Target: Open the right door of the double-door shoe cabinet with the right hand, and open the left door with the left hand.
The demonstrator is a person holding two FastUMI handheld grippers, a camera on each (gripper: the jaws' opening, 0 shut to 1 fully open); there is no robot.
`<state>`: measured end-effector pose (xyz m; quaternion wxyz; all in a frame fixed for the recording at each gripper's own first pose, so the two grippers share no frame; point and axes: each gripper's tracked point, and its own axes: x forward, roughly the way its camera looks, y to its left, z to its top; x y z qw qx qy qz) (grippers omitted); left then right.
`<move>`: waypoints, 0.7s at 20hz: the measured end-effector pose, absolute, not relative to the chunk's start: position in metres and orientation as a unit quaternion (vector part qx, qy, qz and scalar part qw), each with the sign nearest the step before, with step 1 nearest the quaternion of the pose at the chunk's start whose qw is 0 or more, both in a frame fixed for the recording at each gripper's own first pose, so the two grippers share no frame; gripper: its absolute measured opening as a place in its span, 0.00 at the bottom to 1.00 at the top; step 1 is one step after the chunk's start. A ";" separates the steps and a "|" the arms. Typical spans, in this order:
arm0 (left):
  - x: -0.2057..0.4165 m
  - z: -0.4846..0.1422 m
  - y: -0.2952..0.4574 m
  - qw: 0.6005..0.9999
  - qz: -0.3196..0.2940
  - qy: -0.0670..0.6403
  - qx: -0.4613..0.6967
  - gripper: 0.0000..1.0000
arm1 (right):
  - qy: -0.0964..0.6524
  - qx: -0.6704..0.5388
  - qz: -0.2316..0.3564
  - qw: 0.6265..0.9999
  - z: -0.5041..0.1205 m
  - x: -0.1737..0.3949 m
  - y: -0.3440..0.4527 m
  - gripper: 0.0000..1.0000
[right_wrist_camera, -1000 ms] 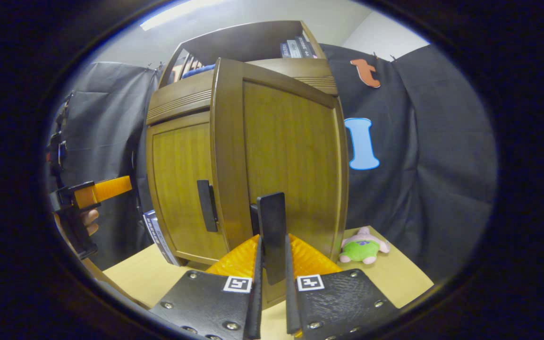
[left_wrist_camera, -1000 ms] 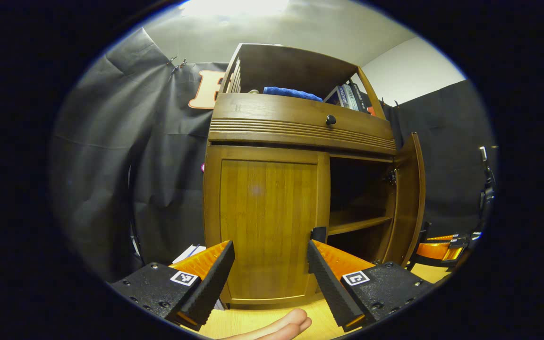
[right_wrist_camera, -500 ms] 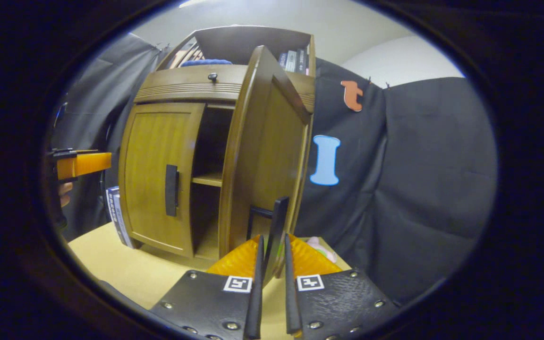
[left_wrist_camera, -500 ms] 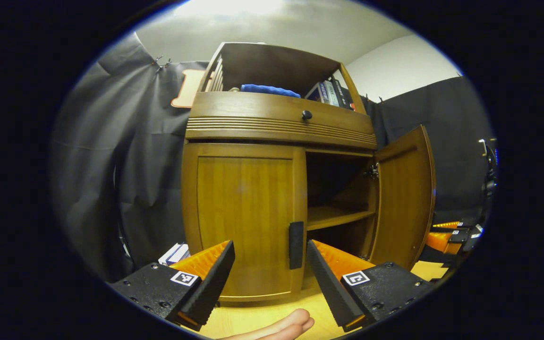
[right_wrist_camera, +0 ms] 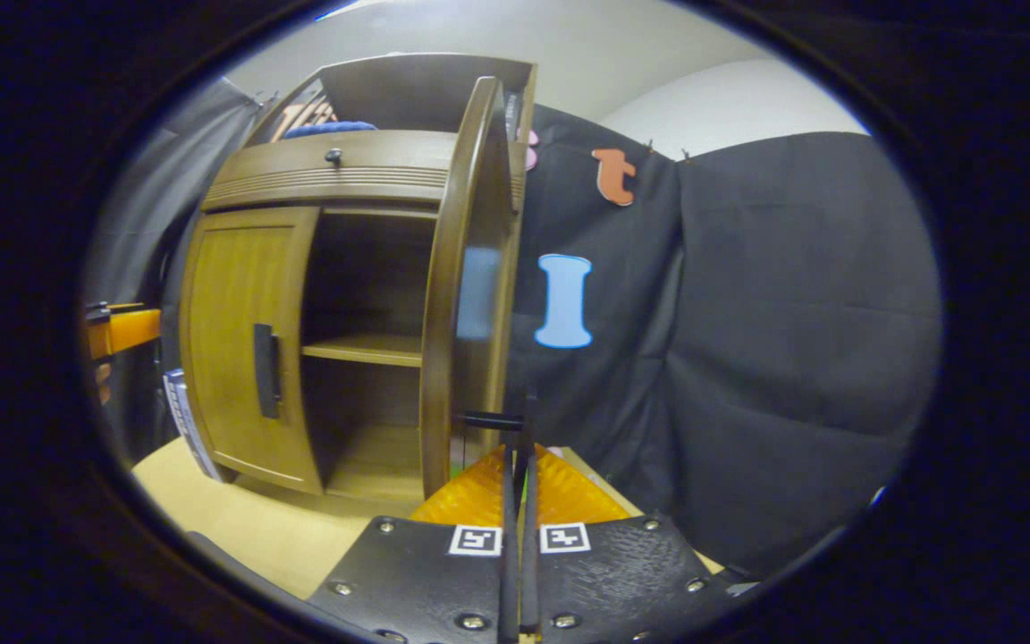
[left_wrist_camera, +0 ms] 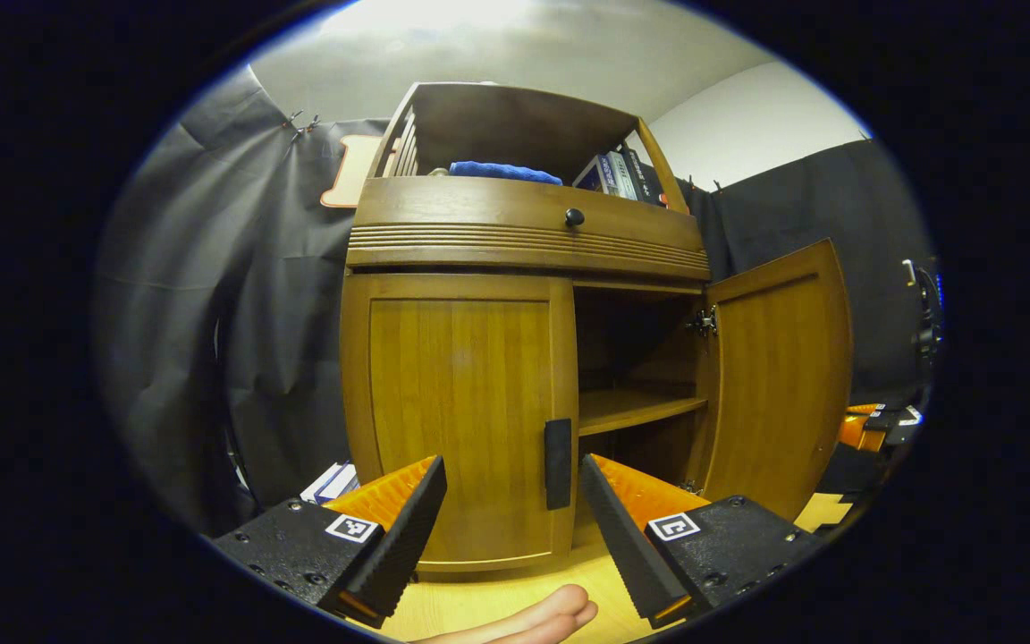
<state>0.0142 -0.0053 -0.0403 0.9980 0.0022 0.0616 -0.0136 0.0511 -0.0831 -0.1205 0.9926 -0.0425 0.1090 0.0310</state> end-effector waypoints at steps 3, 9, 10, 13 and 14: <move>0.017 -0.040 -0.010 0.998 -0.019 0.060 -0.001 0.94 | 0.116 0.003 0.038 0.993 -0.123 0.060 -0.104 0.01; 0.025 -0.054 -0.013 0.997 -0.012 0.077 0.003 0.92 | 0.117 0.031 0.095 0.988 -0.128 0.078 -0.138 0.01; 0.027 -0.056 -0.012 0.997 -0.007 0.079 0.004 0.92 | 0.115 0.033 0.106 0.987 -0.129 0.081 -0.143 0.01; 0.034 -0.063 -0.013 0.996 0.000 0.086 0.004 0.92 | 0.113 0.036 0.140 0.983 -0.129 0.089 -0.149 0.01; 0.036 -0.062 -0.014 0.997 0.001 0.083 0.004 0.94 | 0.115 0.034 0.148 0.982 -0.129 0.091 -0.152 0.01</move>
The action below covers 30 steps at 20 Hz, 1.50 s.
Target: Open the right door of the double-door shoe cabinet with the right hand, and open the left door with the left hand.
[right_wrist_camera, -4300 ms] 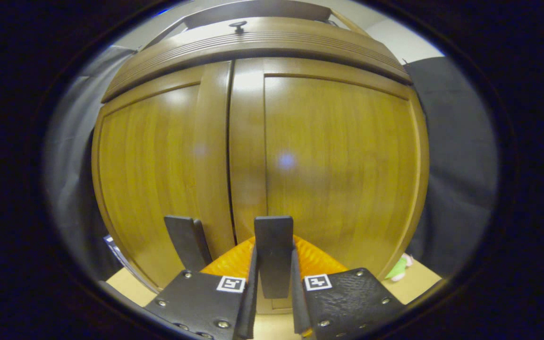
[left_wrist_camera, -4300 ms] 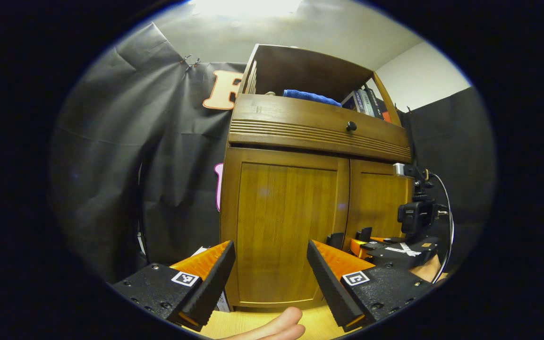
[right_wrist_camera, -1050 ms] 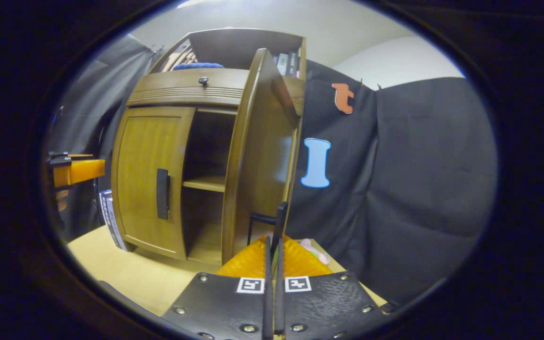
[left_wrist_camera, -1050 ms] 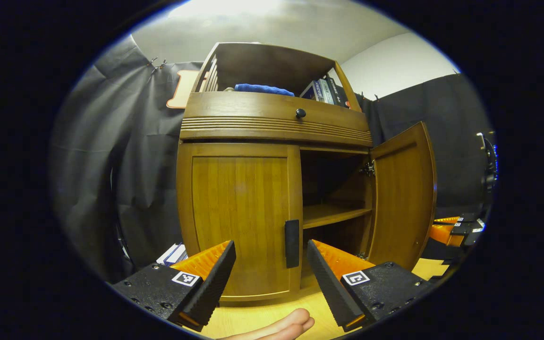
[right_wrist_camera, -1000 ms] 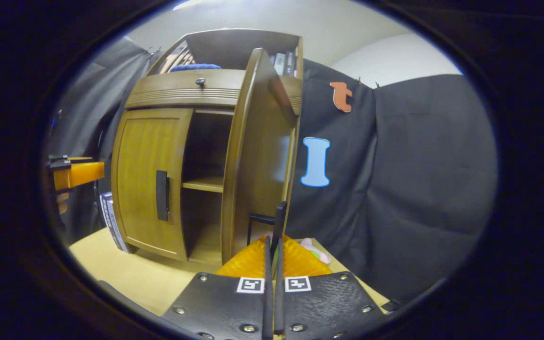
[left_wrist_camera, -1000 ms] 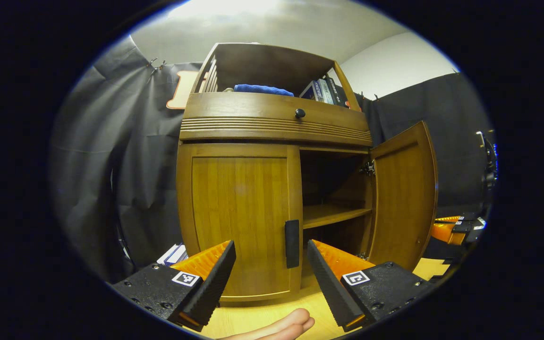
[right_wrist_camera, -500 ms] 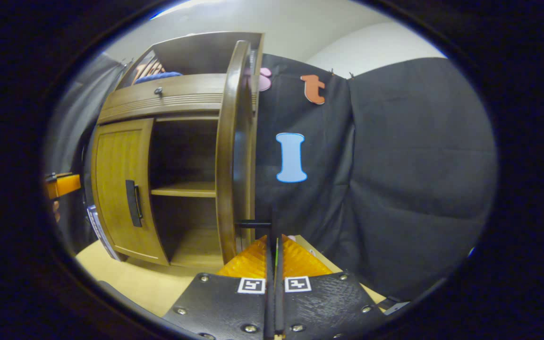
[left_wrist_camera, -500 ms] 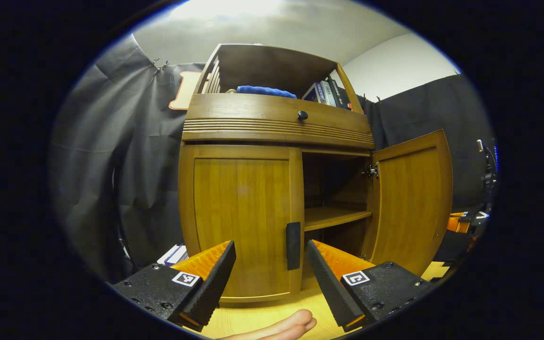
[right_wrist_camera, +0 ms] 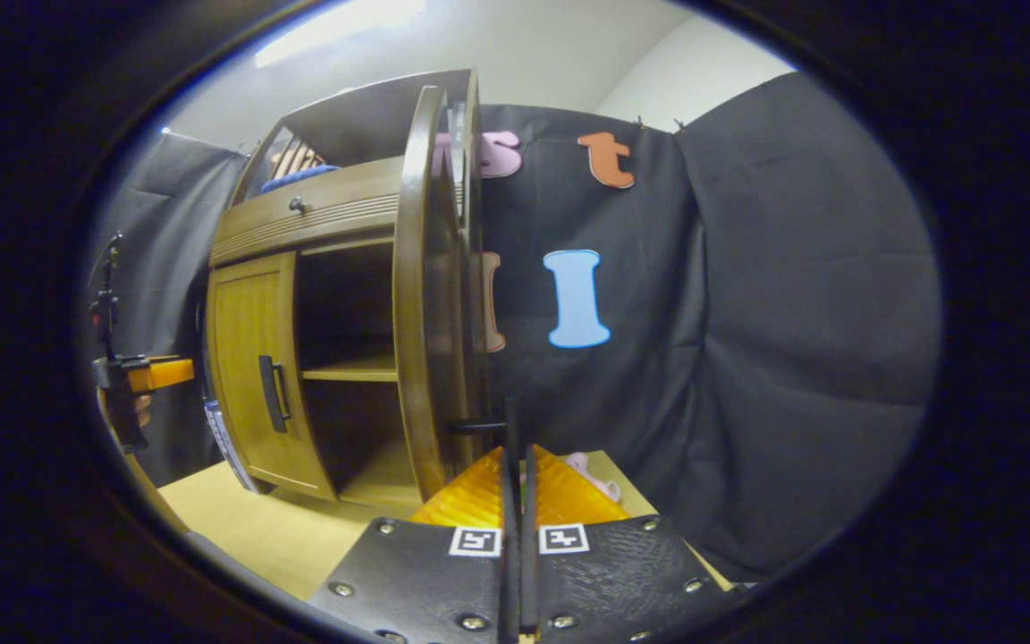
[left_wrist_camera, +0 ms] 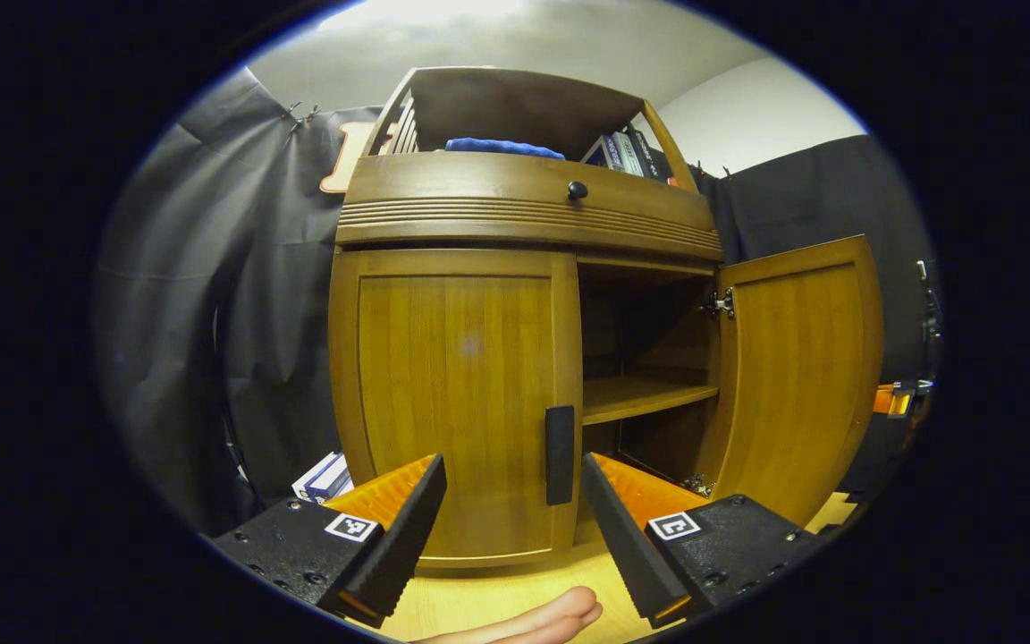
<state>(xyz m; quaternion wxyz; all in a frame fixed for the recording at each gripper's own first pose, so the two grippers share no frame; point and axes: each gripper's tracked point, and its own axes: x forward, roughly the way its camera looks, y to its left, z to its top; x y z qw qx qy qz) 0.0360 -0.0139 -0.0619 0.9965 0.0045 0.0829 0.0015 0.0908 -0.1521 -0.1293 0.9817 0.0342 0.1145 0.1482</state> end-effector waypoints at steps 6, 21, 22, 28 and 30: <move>0.042 -0.059 -0.022 0.998 0.004 0.064 0.002 0.92 | 0.120 0.052 0.168 0.977 -0.130 0.093 -0.152 0.03; 0.106 -0.099 -0.034 0.998 -0.014 0.060 -0.005 0.92 | 0.104 0.020 -0.020 0.994 -0.107 0.056 -0.214 0.97; 0.112 -0.106 -0.037 0.997 -0.018 0.068 -0.014 0.94 | 0.095 0.031 -0.023 0.995 -0.099 0.052 -0.213 1.00; 0.141 -0.127 -0.046 0.996 -0.045 0.065 -0.049 0.96 | 0.069 0.044 0.014 0.996 -0.075 0.025 -0.172 1.00; 0.146 -0.131 -0.054 0.995 -0.060 0.064 -0.055 0.92 | 0.061 0.040 0.032 0.997 -0.067 0.020 -0.152 1.00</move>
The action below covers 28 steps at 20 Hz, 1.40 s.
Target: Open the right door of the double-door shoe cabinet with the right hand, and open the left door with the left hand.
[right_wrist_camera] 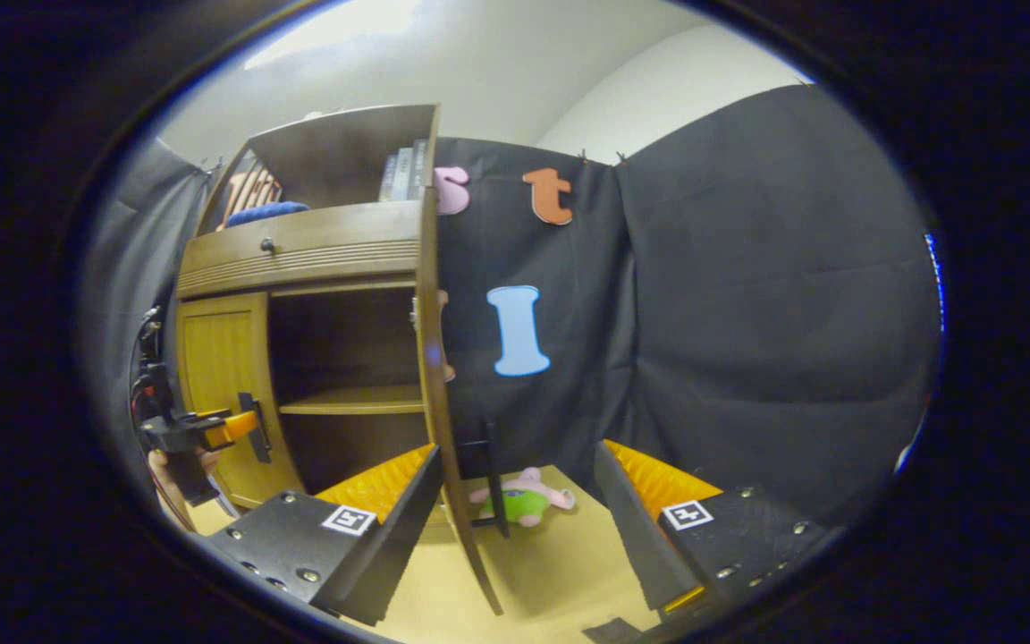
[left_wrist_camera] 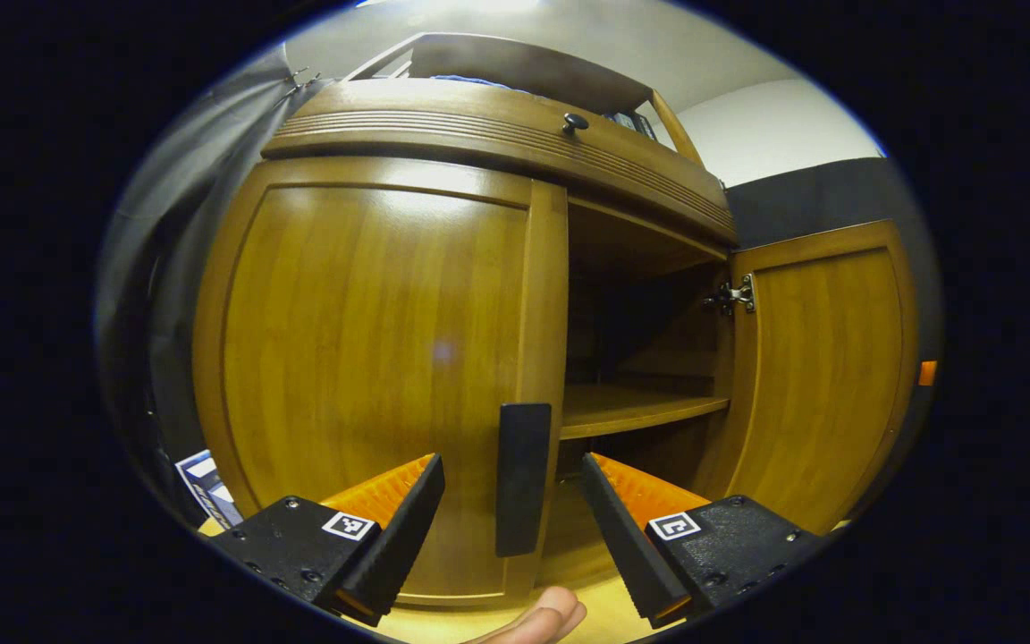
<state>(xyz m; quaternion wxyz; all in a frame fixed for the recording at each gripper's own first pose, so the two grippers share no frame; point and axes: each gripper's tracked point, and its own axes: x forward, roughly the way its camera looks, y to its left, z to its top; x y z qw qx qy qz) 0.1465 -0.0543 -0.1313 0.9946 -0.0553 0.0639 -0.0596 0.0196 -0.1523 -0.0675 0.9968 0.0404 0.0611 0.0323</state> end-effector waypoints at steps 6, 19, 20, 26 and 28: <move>0.173 -0.127 -0.058 0.995 -0.066 0.031 -0.068 0.59 | 0.041 0.043 0.079 0.995 -0.050 0.005 -0.104 1.00; 0.158 -0.119 -0.062 0.989 -0.101 0.083 -0.063 0.30 | 0.031 0.039 0.127 0.991 -0.032 -0.022 -0.053 1.00; 0.154 -0.114 -0.062 0.990 -0.099 0.079 -0.054 0.30 | 0.032 0.040 0.128 0.990 -0.033 -0.025 -0.053 1.00; 0.111 -0.113 -0.058 0.986 -0.134 0.084 -0.057 0.30 | 0.023 0.038 0.138 0.989 -0.022 -0.041 -0.053 1.00; 0.098 -0.108 -0.058 0.982 -0.150 0.090 -0.069 0.30 | 0.018 0.031 0.147 0.989 -0.017 -0.045 -0.048 1.00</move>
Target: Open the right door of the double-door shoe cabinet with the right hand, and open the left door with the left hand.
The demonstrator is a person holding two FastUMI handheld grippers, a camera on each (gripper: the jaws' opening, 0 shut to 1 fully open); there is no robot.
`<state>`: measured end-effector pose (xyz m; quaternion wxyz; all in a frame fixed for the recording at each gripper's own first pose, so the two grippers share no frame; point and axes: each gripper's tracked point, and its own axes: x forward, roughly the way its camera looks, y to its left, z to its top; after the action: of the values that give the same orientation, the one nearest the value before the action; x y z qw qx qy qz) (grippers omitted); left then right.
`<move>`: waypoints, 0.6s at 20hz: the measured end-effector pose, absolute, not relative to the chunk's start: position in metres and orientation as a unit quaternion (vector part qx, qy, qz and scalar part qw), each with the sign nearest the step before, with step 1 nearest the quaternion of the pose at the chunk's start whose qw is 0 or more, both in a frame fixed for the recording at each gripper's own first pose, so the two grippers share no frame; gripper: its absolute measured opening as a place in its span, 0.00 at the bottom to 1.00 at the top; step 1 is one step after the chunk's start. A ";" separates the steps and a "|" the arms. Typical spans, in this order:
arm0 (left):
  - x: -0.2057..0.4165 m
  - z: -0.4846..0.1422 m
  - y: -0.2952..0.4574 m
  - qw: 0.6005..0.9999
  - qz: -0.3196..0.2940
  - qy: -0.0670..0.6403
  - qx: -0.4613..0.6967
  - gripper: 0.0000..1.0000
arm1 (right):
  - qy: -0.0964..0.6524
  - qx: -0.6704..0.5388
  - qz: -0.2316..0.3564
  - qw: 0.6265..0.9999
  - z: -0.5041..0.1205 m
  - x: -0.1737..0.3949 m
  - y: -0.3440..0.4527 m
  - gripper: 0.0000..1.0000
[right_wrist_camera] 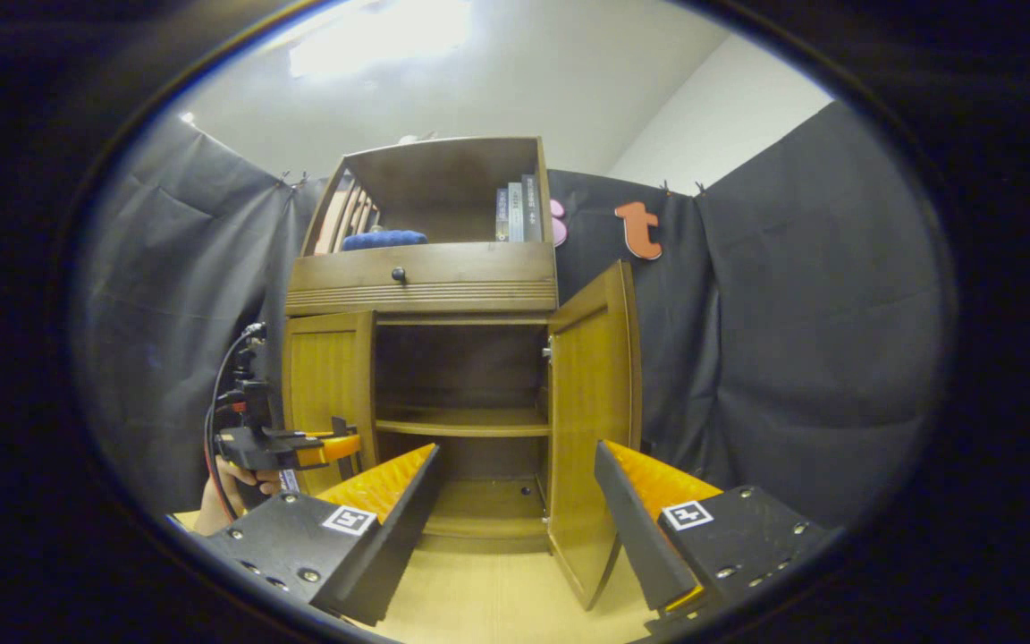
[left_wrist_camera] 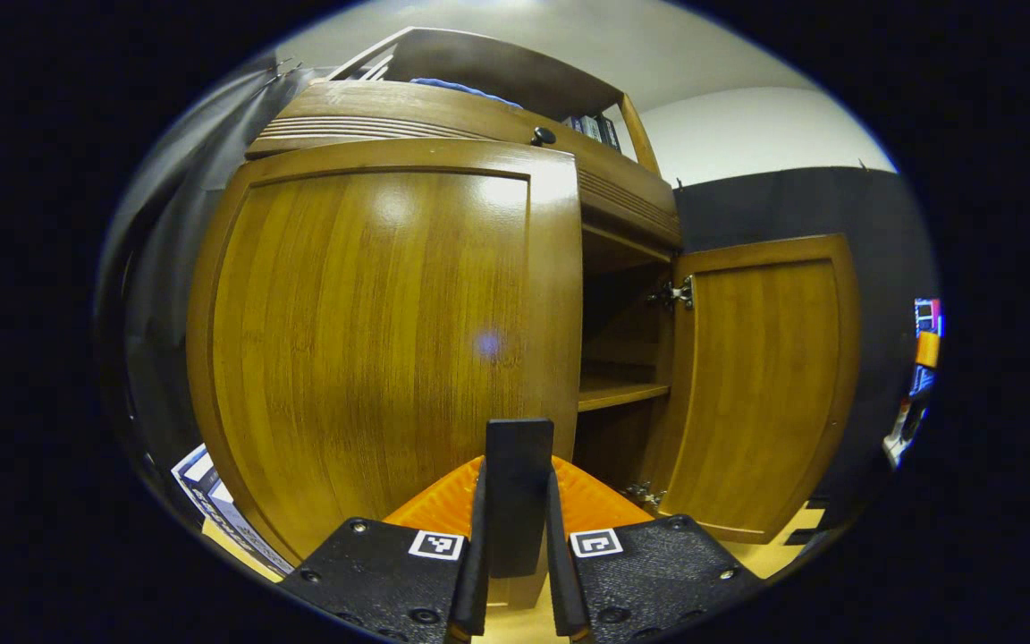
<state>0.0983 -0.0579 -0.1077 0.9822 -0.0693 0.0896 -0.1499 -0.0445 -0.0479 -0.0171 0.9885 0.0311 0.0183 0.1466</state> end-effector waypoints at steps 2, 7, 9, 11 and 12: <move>0.085 -0.104 -0.056 0.981 -0.161 0.091 -0.054 0.30 | 0.016 0.033 0.146 0.989 -0.013 -0.044 -0.048 0.98; 0.053 -0.096 -0.044 0.979 -0.176 0.095 -0.047 0.29 | 0.019 0.055 0.162 0.985 -0.013 -0.047 -0.031 0.98; 0.041 -0.092 -0.037 0.980 -0.173 0.087 -0.041 0.30 | 0.018 0.057 0.166 0.984 -0.015 -0.047 -0.026 1.00; 0.030 -0.089 -0.031 0.981 -0.170 0.083 -0.038 0.29 | 0.019 0.059 0.174 0.983 -0.018 -0.048 -0.017 1.00; 0.025 -0.087 -0.028 0.981 -0.171 0.082 -0.036 0.30 | 0.021 0.061 0.179 0.982 -0.019 -0.048 -0.012 1.00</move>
<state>0.0249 -0.0281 -0.0875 0.9812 -0.0359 0.0820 -0.1709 -0.0482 -0.0120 -0.0187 0.9817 0.0612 0.0210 0.1790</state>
